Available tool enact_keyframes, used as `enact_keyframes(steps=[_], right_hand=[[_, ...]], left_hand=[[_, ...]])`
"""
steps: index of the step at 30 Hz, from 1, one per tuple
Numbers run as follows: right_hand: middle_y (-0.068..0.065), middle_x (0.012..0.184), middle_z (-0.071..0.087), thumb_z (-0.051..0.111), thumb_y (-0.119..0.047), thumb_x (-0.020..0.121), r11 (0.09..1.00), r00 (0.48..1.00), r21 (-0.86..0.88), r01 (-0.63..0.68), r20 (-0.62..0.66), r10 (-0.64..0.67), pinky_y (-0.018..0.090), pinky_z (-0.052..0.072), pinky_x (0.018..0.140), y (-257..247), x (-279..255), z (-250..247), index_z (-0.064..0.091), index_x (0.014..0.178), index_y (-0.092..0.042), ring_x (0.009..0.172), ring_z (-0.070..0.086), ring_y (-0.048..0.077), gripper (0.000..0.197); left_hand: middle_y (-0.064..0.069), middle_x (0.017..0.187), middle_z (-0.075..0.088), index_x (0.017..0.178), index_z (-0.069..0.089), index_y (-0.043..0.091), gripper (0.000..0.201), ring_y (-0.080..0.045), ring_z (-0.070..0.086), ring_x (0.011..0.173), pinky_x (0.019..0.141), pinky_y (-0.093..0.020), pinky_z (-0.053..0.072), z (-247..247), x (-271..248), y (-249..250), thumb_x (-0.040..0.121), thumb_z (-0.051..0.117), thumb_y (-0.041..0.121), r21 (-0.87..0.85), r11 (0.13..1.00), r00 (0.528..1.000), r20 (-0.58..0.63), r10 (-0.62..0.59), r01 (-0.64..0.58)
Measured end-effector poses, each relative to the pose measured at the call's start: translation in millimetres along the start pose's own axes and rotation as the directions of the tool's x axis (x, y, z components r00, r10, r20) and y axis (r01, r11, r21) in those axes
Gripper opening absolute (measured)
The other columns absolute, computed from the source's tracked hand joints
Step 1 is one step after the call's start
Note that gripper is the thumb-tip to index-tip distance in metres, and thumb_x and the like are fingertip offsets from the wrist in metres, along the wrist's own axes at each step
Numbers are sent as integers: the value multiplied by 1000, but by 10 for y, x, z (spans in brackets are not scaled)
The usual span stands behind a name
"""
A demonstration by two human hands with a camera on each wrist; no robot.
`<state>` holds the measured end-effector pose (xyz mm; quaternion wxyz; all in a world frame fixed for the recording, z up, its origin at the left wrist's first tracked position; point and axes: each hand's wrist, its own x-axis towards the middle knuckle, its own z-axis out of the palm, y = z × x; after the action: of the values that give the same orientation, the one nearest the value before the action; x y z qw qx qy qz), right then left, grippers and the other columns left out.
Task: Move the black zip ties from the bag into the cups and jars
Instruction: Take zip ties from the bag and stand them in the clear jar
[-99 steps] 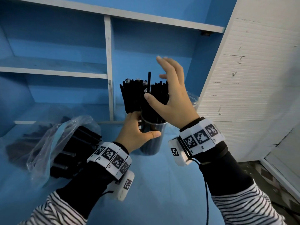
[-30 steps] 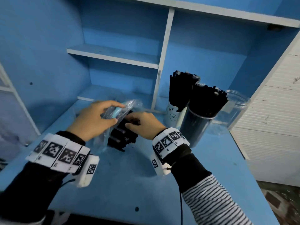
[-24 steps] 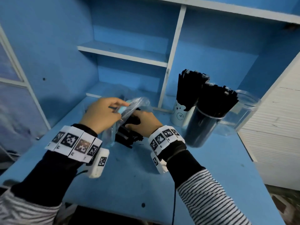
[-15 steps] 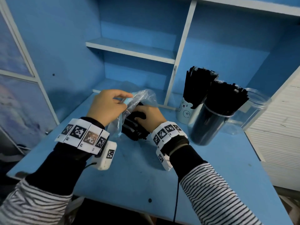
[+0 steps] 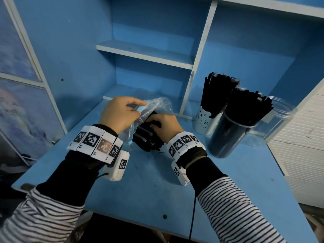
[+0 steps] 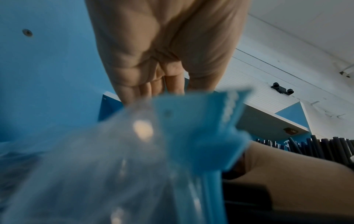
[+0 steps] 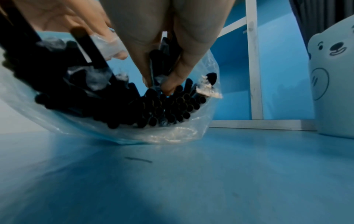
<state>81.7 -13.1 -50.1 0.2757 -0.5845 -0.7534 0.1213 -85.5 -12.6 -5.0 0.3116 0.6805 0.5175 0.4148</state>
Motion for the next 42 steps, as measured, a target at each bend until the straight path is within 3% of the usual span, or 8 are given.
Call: enact_keyframes(steps=[13,18,21,28,31,34,38,42], right_hand=[[3,106,73,63,-6,89,999,997,52,10,-81,-6,9,36,90,-77,-204,-256,74,106,-11,103,64,17,21],[-7,93,71,65,-11,89,997,999,56,-44,-4,44,-5,36,72,-84,-446,-645,75,104,-16,80,56,-1,19],[-17,82,64,68,-14,88,996,996,47,-76,50,74,-1,39,72,-88,-586,-914,76,102,-21,73,56,-5,18],[-5,75,72,72,-17,84,997,992,-3,-78,101,77,5,42,62,-210,-941,-1497,76,94,-30,62,60,-3,17],[-3,73,71,72,-15,85,998,991,16,-66,116,63,5,40,58,-277,-1088,-1683,77,97,-26,56,57,-3,18],[-8,87,73,68,-18,89,999,996,8,-32,80,31,6,40,63,-319,-1203,-1869,74,106,-27,68,60,-3,21],[-15,113,65,63,-30,93,994,980,-74,86,-175,-97,10,43,87,-332,-1237,-2012,63,124,-29,99,58,-4,31],[-4,116,65,60,-13,93,968,886,41,248,-413,-210,27,50,93,-341,-1144,-1901,62,124,-17,107,61,9,31]], left_hand=[[12,110,67,102,70,33,38,5,63,88,75,-10,45,-39,-59,-16,83,65,1,35,998,999,18,45,-46],[10,116,65,103,68,35,38,-6,62,101,91,-25,48,-35,-165,48,82,65,4,103,988,993,-15,118,-115],[6,115,64,110,67,28,39,-11,59,108,97,-23,44,65,-256,219,79,67,5,120,942,946,-52,321,-313],[9,120,61,126,57,24,60,-9,53,108,90,-14,33,571,-381,502,70,78,25,237,729,754,361,548,-643],[10,106,61,112,56,27,45,-13,57,99,81,-23,40,778,-340,554,73,77,28,226,731,744,405,531,-644],[7,74,61,89,63,21,19,-19,61,75,60,-24,39,898,-326,658,82,71,36,233,793,815,313,487,-563],[13,48,50,60,60,33,31,-4,46,47,47,-19,33,1067,-454,813,88,62,48,-41,940,894,297,336,-340],[-4,52,45,57,44,14,46,-10,43,45,51,-20,38,1247,-561,937,91,60,39,-287,950,914,339,222,-124]])
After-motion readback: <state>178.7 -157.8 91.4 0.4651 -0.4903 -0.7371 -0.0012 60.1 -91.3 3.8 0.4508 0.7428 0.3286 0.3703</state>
